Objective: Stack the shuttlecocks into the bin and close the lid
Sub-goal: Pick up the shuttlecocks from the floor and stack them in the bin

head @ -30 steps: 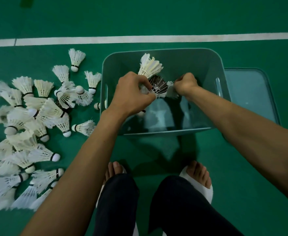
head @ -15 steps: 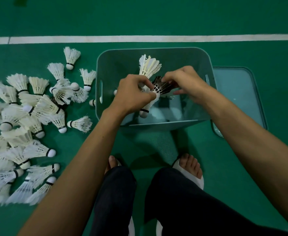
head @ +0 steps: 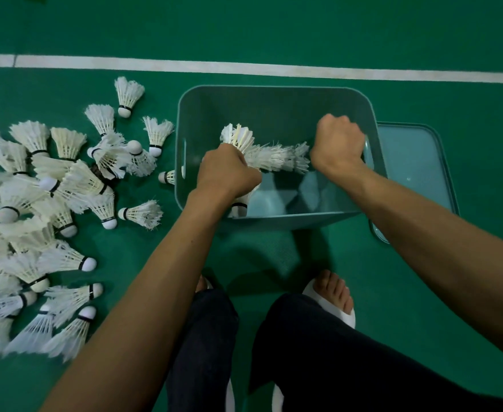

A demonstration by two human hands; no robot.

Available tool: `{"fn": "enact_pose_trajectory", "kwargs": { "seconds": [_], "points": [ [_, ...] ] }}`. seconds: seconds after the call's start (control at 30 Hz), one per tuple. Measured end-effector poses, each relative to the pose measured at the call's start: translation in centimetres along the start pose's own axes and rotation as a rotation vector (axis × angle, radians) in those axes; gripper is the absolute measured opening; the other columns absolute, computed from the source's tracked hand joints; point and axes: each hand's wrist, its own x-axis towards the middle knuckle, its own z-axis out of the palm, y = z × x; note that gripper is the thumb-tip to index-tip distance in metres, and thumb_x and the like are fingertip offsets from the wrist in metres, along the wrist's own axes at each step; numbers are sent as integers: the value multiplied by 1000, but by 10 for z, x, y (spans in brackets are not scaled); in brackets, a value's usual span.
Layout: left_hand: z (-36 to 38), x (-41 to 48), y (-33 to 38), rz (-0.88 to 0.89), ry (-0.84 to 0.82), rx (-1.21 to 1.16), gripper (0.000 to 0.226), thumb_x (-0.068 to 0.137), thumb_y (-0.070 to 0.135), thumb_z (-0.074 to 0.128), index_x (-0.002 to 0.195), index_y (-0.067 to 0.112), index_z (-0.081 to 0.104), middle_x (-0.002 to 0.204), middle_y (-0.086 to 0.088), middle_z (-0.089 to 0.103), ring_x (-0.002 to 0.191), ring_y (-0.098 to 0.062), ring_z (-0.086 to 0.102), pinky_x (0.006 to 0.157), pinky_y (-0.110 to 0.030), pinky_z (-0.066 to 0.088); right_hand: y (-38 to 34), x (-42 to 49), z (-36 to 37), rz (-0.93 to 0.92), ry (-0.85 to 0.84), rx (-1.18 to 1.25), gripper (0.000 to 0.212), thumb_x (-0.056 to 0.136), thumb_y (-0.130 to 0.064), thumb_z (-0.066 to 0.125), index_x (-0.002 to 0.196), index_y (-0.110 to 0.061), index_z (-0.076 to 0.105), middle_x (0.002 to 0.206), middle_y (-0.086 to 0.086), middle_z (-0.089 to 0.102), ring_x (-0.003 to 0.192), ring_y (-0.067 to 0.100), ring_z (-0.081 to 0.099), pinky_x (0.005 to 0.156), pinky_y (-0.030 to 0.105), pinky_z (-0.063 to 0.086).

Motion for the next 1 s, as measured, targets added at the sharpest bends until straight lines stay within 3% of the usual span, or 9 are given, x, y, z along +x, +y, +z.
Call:
{"fn": "enact_pose_trajectory", "kwargs": {
  "seconds": [0.17, 0.27, 0.37, 0.57, 0.7, 0.8, 0.83, 0.9, 1.0],
  "points": [
    [3, 1, -5, -23, -62, -16, 25, 77, 12, 67, 96, -1, 76, 94, -13, 77, 89, -27, 71, 83, -43, 64, 0, 15, 37, 306, -109, 510, 21, 93, -7, 61, 112, -1, 66, 118, 20, 68, 112, 39, 66, 92, 40, 54],
    [6, 0, -5, -12, -91, -3, 24, 79, 10, 65, 96, -2, 76, 93, -15, 77, 90, -27, 71, 81, -40, 64, 1, 26, 47, 512, -316, 1002, 11, 99, -4, 49, 96, -12, 55, 98, 11, 59, 89, 25, 65, 73, 35, 55],
    [10, -1, -3, 10, -138, -2, 17, 80, 8, 64, 90, 4, 77, 88, -14, 76, 73, -22, 60, 72, -37, 60, 2, 36, 53, 634, -405, 1252, 28, 101, 2, 38, 79, -14, 48, 79, 6, 59, 63, 17, 56, 54, 31, 48],
    [1, -1, -2, 21, -134, -36, 18, 86, 8, 68, 99, 5, 79, 79, 4, 60, 79, -15, 54, 68, -21, 44, 4, 45, 52, 558, -401, 1165, 27, 98, -3, 32, 91, -8, 58, 79, 10, 59, 65, 21, 59, 56, 29, 50],
    [-5, -5, -5, 73, -129, -61, 16, 88, 8, 69, 99, 14, 79, 81, 14, 54, 78, -5, 55, 73, -18, 41, 0, 25, 29, 399, -200, 860, 16, 96, -9, 43, 102, -1, 56, 102, 15, 59, 98, 30, 61, 81, 36, 48],
    [-8, -9, -2, 115, -117, -46, 17, 84, 7, 70, 96, 16, 79, 75, 16, 56, 68, -1, 53, 60, -16, 40, 3, -3, 15, 189, -95, 693, 12, 85, -10, 51, 77, -1, 55, 79, 13, 56, 76, 29, 51, 72, 37, 46],
    [-8, -12, 0, 142, -108, -6, 20, 83, 5, 69, 96, 16, 79, 76, 13, 57, 71, -7, 56, 62, -18, 42, 1, -10, 11, 121, -104, 763, 16, 81, -13, 56, 74, 1, 61, 74, 16, 61, 71, 31, 55, 68, 38, 48],
    [-6, -17, 5, 207, -105, 88, 26, 80, 2, 65, 98, 15, 79, 87, 4, 66, 88, -17, 63, 74, -24, 47, -6, -19, 4, 10, -209, 901, 20, 81, -21, 73, 84, -2, 74, 81, 10, 72, 71, 18, 65, 68, 35, 51],
    [-1, -23, 11, 271, -142, 137, 27, 81, 3, 66, 100, 16, 79, 108, -3, 74, 105, -21, 67, 83, -26, 49, -12, -21, 1, -171, -283, 882, 27, 75, -32, 82, 95, -15, 75, 92, 0, 74, 87, 16, 67, 79, 36, 55]
  ]
}}
